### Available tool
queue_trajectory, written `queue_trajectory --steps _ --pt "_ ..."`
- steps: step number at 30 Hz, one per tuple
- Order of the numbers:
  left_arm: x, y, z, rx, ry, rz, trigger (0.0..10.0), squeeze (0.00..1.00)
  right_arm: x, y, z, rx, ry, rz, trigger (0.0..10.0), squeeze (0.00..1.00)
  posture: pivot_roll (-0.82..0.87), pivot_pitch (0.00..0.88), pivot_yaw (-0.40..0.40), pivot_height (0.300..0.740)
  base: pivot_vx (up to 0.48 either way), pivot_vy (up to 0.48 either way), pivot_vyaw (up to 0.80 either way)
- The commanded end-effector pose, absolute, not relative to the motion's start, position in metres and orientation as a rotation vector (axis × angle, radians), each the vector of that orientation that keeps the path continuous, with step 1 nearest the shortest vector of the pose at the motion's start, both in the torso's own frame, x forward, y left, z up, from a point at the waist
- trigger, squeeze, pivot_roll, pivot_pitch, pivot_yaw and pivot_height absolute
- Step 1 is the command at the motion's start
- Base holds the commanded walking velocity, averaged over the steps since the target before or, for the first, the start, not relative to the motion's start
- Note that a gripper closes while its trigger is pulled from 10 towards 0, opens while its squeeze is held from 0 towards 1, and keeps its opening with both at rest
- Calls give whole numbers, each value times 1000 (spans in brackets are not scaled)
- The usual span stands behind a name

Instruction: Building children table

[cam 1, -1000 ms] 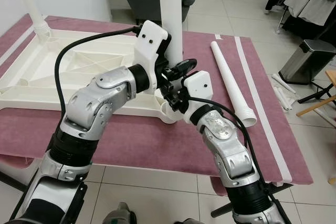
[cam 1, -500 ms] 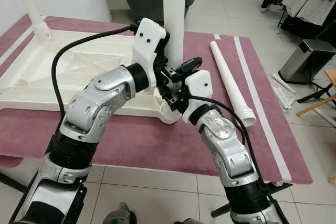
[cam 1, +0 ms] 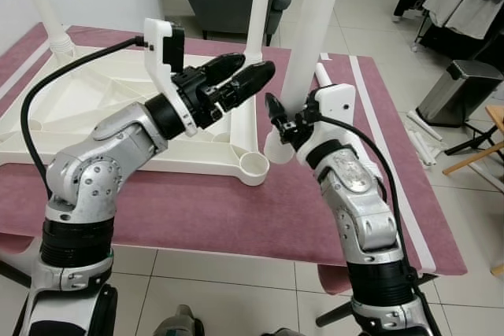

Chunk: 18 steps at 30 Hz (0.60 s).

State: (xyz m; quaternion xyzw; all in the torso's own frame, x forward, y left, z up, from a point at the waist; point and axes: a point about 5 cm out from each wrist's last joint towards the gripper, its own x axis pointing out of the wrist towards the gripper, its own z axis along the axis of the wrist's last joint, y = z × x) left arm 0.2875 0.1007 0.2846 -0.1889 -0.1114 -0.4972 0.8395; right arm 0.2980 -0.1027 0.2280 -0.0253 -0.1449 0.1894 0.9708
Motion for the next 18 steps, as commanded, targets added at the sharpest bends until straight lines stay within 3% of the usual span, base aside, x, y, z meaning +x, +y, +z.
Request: queue_trajectory --steps 1,2,3,5,7,8,11,18 --pt "286 103 289 -400 -270 -1126 10000 0 298 -106 230 -42 -296 377 10000 0 119 0 -9 740 0 0 0" --pt "299 113 282 -264 -236 -1011 10000 0 296 -113 228 -35 -290 361 10000 0 120 0 -9 740 0 0 0" --pt "310 120 266 -21 -174 -918 10000 0 296 -119 229 -23 -290 346 10000 0 120 0 -7 740 0 0 0" --pt "310 120 266 -21 -174 -918 10000 0 296 -119 229 -23 -290 346 10000 0 120 0 -7 740 0 0 0" --pt "319 129 236 369 -53 -884 10000 0 297 -123 232 -2 -298 338 10000 0 119 0 -4 740 0 0 0" --pt "319 129 236 369 -53 -884 10000 0 297 -123 232 -2 -298 338 10000 0 119 0 -4 740 0 0 0" --pt "324 128 202 590 83 -998 10000 0 302 -116 238 16 -310 370 10000 0 115 0 -4 740 0 0 0" --pt "327 124 177 675 214 -1166 10000 0 309 -106 234 20 -293 411 10000 0 110 9 -4 740 0 0 0"
